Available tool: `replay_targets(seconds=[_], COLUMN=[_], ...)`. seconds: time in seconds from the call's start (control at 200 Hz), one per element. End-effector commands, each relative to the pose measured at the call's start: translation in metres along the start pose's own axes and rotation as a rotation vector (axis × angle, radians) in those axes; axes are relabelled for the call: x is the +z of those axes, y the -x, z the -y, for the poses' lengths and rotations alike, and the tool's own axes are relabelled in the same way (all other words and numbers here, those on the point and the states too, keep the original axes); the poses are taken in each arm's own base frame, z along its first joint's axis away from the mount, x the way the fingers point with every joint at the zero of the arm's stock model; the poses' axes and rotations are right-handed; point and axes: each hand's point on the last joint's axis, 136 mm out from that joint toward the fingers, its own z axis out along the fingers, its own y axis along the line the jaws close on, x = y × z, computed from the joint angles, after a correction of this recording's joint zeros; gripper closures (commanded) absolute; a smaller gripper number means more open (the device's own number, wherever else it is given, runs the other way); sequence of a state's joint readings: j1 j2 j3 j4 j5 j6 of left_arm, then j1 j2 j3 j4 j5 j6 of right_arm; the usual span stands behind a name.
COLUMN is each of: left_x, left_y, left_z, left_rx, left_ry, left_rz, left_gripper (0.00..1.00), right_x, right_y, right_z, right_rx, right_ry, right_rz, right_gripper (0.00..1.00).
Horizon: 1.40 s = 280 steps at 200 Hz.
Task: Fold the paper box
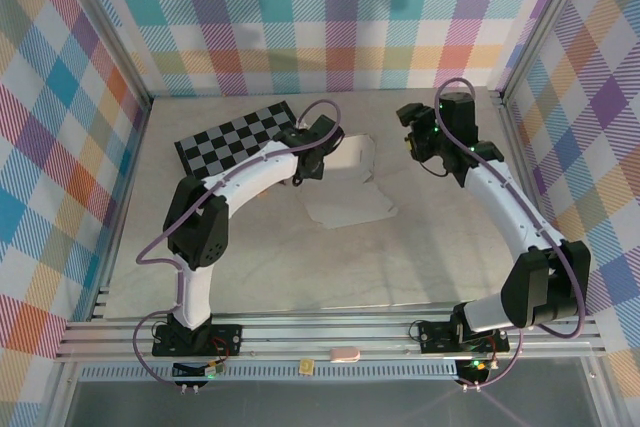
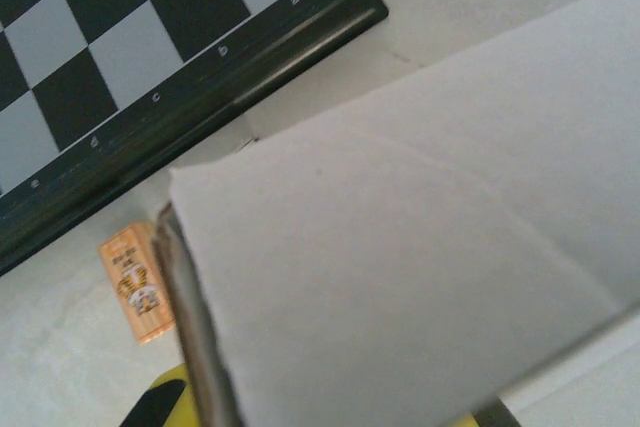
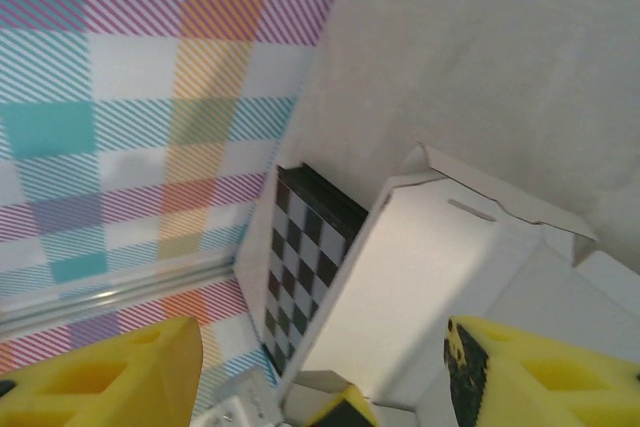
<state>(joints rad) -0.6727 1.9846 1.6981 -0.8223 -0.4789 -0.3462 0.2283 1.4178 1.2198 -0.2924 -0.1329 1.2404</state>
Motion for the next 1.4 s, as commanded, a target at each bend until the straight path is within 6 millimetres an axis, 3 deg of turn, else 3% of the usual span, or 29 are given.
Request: replay_targets(seconds=[0.0, 0.195, 0.42, 0.61, 0.795, 0.875, 0.98, 1.185, 1.395], left_x=[-0.023, -0.02, -0.003, 0.01, 0.024, 0.028, 0.031, 0.031, 0.032], left_y=[-0.014, -0.022, -0.033, -0.041, -0.045, -0.044, -0.042, -0.037, -0.036], left_z=[-0.021, -0.024, -0.025, -0.023, -0.02, -0.019, -0.017, -0.012, -0.012], left_rx=[0.077, 0.094, 0.116, 0.142, 0.163, 0.176, 0.173, 0.158, 0.157], left_ry=[0.028, 0.03, 0.07, 0.069, 0.058, 0.057, 0.048, 0.036, 0.032], left_rz=[-0.047, -0.038, -0.043, -0.03, -0.047, -0.051, -0.054, -0.045, -0.045], left_gripper=[1.0, 1.0, 1.0, 1.0, 1.0, 1.0, 1.0, 1.0, 1.0], right_x=[0.009, 0.041, 0.081, 0.078, 0.082, 0.078, 0.077, 0.087, 0.101], right_y=[-0.019, -0.042, -0.063, -0.035, -0.018, -0.024, -0.027, -0.04, -0.085], right_z=[0.021, 0.017, 0.04, 0.035, 0.059, 0.066, 0.056, 0.03, 0.036], right_rx=[-0.015, -0.009, 0.042, -0.151, -0.3, -0.376, -0.351, -0.286, -0.255], right_ry=[-0.09, -0.089, -0.129, -0.092, 0.044, 0.049, 0.053, -0.059, -0.077], right_rz=[-0.093, -0.155, -0.214, -0.184, -0.353, -0.397, -0.399, -0.29, -0.305], right_gripper=[0.39, 0.47, 0.49, 0.44, 0.63, 0.68, 0.69, 0.55, 0.53])
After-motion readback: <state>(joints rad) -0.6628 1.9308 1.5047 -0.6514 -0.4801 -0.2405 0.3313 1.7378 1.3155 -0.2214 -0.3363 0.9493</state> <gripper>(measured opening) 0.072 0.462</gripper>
